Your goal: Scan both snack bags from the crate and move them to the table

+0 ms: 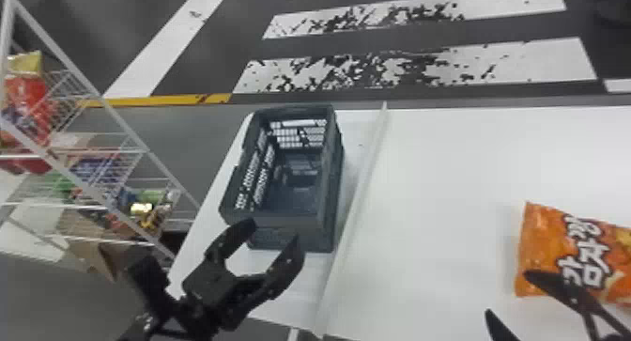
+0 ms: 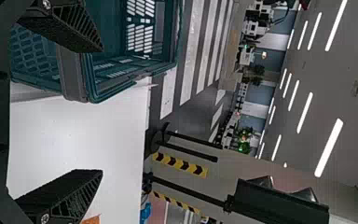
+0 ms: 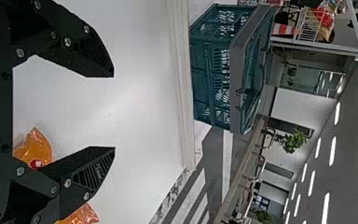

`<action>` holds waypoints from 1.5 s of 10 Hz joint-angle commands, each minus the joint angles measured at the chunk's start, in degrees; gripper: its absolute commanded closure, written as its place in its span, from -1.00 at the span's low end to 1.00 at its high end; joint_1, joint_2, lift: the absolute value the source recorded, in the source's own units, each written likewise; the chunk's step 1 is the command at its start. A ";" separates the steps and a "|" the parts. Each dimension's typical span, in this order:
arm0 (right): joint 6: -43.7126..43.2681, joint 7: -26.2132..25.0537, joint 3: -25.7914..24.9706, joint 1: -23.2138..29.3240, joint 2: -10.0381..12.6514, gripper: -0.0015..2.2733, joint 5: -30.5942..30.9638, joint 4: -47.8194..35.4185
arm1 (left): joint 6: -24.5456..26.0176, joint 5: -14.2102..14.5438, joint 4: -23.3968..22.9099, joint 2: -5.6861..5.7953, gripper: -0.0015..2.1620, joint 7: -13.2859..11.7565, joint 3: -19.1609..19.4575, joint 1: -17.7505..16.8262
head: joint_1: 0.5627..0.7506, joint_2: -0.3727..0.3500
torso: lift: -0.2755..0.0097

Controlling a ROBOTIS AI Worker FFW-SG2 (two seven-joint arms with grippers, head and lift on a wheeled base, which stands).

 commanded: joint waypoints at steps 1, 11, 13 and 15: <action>-0.22 -1.93 0.52 -1.46 -0.82 -0.91 2.17 1.33 | 0.00 0.08 0.04 -0.06 -0.93 -0.47 0.08 0.22 | 0.41 0.86 | 0.32; 9.98 -12.13 1.49 -6.91 -6.36 -0.91 14.74 7.05 | 0.00 5.00 1.62 -0.59 -0.93 -6.98 5.00 0.84 | 0.41 0.53 | 0.32; 15.07 -17.40 3.77 -7.53 -7.15 -0.91 17.64 7.49 | 0.00 5.00 1.88 -0.50 -0.93 -7.06 5.00 0.57 | 0.41 0.41 | 0.32; 19.82 -22.67 7.81 -10.43 -8.29 -0.93 20.89 10.65 | 0.18 5.70 1.88 -0.41 -0.93 -7.68 5.44 0.66 | 0.41 0.31 | 0.32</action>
